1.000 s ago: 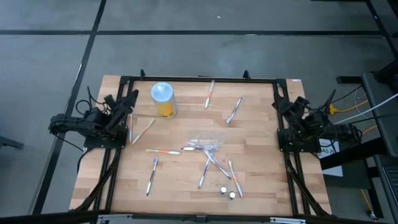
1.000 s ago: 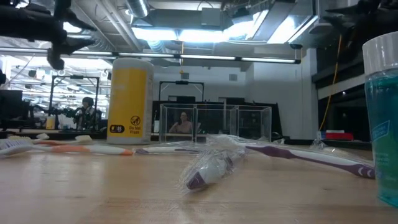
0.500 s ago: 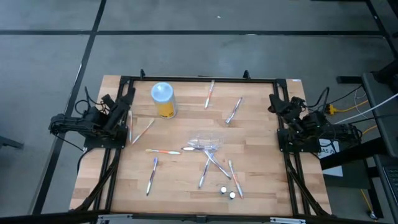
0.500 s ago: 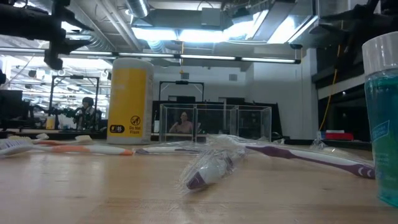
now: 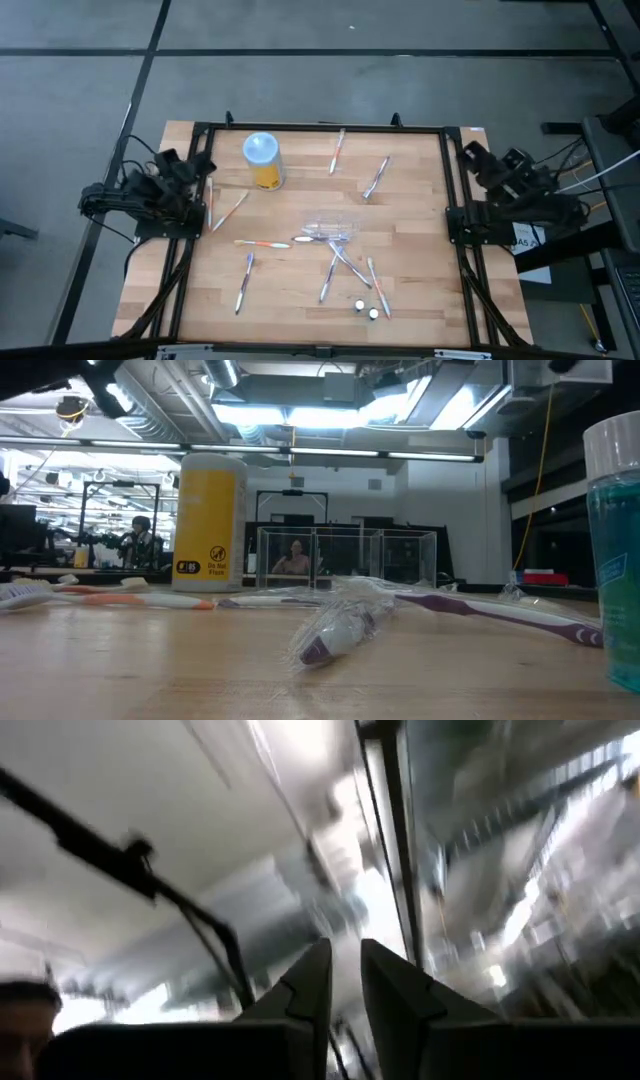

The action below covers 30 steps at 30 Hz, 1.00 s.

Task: Pick & Place toothbrushing station
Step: Put the blue mouthwash into the middle compartment of the transparent organizer

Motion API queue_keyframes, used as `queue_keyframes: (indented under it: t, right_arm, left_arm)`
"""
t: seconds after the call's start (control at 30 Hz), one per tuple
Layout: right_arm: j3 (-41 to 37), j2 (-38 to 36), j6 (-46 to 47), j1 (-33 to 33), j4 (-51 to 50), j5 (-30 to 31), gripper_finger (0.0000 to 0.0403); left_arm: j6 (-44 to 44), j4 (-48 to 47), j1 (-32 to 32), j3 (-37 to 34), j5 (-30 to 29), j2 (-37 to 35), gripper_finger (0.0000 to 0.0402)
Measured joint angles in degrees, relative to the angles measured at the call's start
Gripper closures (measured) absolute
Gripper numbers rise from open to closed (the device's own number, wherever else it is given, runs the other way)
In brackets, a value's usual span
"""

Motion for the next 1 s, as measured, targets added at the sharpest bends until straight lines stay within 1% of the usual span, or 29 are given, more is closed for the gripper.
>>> queue_keyframes:
  t: [0.03,0.07,0.17,0.27,0.37,0.47,0.53,0.6,0.67,0.73,0.77,0.87,1.0]
  right_arm:
    - [3.93,2.36,0.91,0.00,-6.11,-1.02,0.0342]
    - [7.72,4.97,1.64,0.00,-11.02,-2.03,0.0342]
    - [19.11,14.19,2.47,0.00,-21.64,-6.48,0.0342]
    - [30.70,23.58,3.75,0.00,-32.61,-12.81,0.0342]
    - [42.33,32.54,8.68,0.00,-49.14,-19.14,0.0342]
    - [52.70,40.76,12.80,0.18,-66.79,-24.84,0.0342]
    - [57.88,46.16,13.60,1.58,-75.52,-28.75,0.0342]
    - [61.23,50.81,13.05,3.57,-84.59,-30.44,0.0342]
    - [64.15,54.60,10.90,5.90,-92.39,-31.21,0.0342]
    - [65.84,57.76,8.53,8.86,-101.31,-31.34,0.0342]
    - [66.19,59.33,7.27,10.57,-104.10,-31.34,0.0342]
    - [66.23,62.88,3.98,16.13,-107.82,-31.21,0.0342]
    - [66.39,66.32,0.46,25.04,-107.95,-31.06,0.0342]
  left_arm:
    - [-0.79,1.55,0.04,0.00,-1.01,0.16,0.0258]
    - [-0.76,2.71,0.01,0.04,-0.07,0.28,0.0258]
    - [0.32,3.43,0.01,2.95,8.43,1.50,0.0258]
    - [1.56,1.24,-0.03,7.90,13.18,5.87,0.0258]
    - [3.08,-5.33,-0.03,15.34,16.71,11.94,0.0258]
    - [5.54,-16.42,-0.03,23.95,20.59,19.53,0.0258]
    - [7.53,-23.40,-0.03,29.72,22.17,24.95,0.0258]
    - [8.26,-28.48,-0.03,34.88,22.54,30.21,0.0258]
    - [7.57,-31.31,-0.14,39.54,23.21,35.14,0.0258]
    - [5.97,-34.59,-0.94,43.98,23.34,40.21,0.0258]
    - [5.56,-36.93,-1.63,46.19,23.32,42.48,0.0258]
    - [4.62,-46.91,-4.47,52.88,22.64,50.07,0.0258]
    - [-1.43,-60.91,-9.08,60.95,18.58,60.24,0.0258]
